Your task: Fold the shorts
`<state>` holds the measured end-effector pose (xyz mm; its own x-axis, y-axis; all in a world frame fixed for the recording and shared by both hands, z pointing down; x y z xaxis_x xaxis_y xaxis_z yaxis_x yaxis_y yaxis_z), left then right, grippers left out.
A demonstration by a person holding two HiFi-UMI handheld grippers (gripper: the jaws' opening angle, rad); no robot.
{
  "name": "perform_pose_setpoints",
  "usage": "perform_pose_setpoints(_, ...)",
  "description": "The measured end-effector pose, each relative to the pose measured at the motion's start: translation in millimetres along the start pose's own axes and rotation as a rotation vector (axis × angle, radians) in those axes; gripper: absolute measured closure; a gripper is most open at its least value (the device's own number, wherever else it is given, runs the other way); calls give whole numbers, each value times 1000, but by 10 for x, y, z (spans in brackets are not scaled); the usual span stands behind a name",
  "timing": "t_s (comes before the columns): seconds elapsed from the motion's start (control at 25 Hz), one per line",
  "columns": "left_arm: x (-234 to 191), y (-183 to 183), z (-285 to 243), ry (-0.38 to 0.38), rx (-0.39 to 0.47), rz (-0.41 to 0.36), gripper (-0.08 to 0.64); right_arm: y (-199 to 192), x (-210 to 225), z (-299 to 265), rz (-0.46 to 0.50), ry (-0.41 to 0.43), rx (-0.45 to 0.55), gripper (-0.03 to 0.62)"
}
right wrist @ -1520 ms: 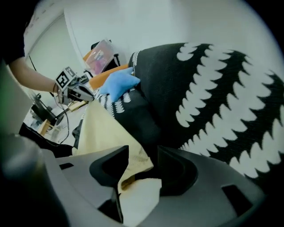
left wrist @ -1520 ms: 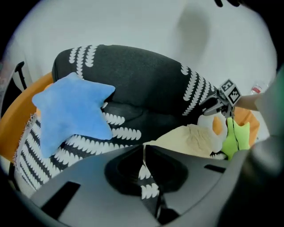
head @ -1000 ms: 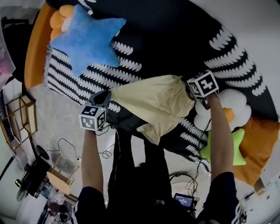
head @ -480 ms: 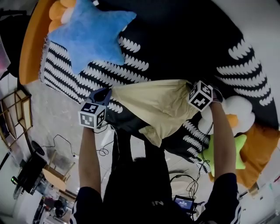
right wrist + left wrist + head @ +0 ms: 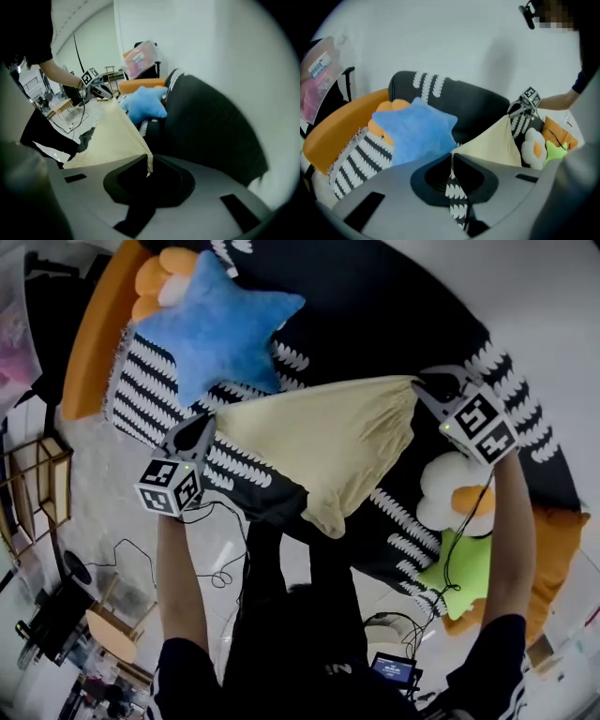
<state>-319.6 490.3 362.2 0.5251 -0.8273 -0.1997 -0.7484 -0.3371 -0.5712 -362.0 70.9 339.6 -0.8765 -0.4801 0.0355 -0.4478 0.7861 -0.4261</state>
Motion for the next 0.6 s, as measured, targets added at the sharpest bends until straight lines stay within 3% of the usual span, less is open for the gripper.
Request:
perform_pose_setpoints(0.16, -88, 750, 833, -19, 223, -45, 540, 505, 10, 896, 45, -56, 146, 545)
perform_pose_setpoints(0.32, 66, 1354, 1826, -46, 409, -95, 540, 835, -283, 1844, 145, -128, 263, 545)
perform_pose_setpoints(0.52, 430, 1597, 2991, -50, 533, -191, 540, 1165, -815, 2849, 262, -234, 314, 545)
perform_pose_setpoints(0.6, 610, 1537, 3332, -81, 570, -225, 540, 1146, -1065, 3057, 295, -269, 282, 545)
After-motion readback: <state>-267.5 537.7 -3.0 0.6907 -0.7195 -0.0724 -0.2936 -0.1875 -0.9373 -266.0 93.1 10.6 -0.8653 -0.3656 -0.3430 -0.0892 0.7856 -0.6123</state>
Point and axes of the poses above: the fingertips, and each gripper's own axes: z backward along the fingers, x to its right, y out of its top, the point moved 6 cm from there along z, backward along the fingers, and after that the axes turned 8 degrees about -x, right-handed, at the moved point
